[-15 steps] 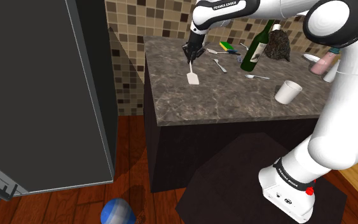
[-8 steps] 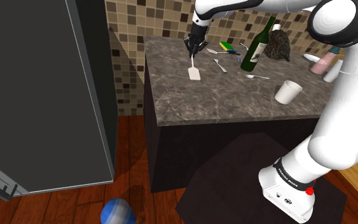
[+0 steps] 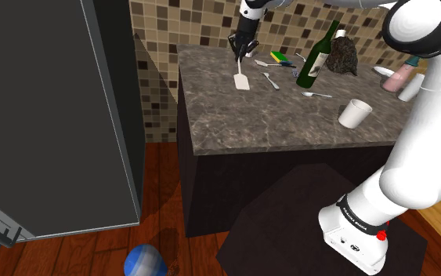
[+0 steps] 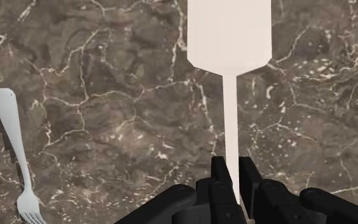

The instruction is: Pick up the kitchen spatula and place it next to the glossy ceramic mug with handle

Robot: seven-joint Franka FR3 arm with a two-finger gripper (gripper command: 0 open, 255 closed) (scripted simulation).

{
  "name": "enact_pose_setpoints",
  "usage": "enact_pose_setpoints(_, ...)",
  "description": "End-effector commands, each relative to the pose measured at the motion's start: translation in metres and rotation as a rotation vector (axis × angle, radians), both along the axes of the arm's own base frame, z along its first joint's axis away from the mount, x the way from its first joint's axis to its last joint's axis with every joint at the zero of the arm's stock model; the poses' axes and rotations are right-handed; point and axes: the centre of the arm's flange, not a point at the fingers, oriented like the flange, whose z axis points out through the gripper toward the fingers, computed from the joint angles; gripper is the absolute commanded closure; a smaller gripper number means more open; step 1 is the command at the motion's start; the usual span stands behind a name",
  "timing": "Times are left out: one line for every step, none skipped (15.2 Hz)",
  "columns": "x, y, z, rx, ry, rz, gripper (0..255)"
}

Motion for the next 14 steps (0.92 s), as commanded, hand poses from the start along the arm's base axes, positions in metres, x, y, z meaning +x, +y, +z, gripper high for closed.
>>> enact_pose_setpoints(0.0, 0.0, 0.01, 0.0, 0.001, 0.0, 255)
enact_pose_setpoints(0.0, 0.0, 0.016, 0.0, 0.001, 0.0, 255)
enact_pose_setpoints(0.0, 0.0, 0.021, 0.0, 0.001, 0.0, 255)
enact_pose_setpoints(0.0, 0.0, 0.026, 0.0, 0.001, 0.0, 255)
enact_pose_setpoints(0.0, 0.0, 0.032, 0.0, 0.001, 0.0, 255)
enact_pose_setpoints(0.0, 0.0, 0.037, 0.0, 0.001, 0.0, 255)
enact_pose_setpoints(0.0, 0.0, 0.042, 0.0, 0.001, 0.0, 255)
enact_pose_setpoints(0.0, 0.0, 0.046, 0.0, 0.001, 0.0, 255)
enact_pose_setpoints(-0.009, -0.009, 0.046, 0.0, 0.001, 0.0, 255)
enact_pose_setpoints(-0.019, -0.018, 0.046, 0.0, 0.001, 0.0, 255)
enact_pose_setpoints(-0.029, -0.028, 0.046, 0.0, 0.001, 0.0, 255)
enact_pose_setpoints(-0.038, -0.037, 0.046, 0.0, 0.001, 0.0, 255)
enact_pose_setpoints(-0.048, -0.046, 0.046, 0.0, 0.001, 0.0, 255)
enact_pose_setpoints(-0.057, -0.055, 0.046, 0.0, 0.001, 0.0, 255)
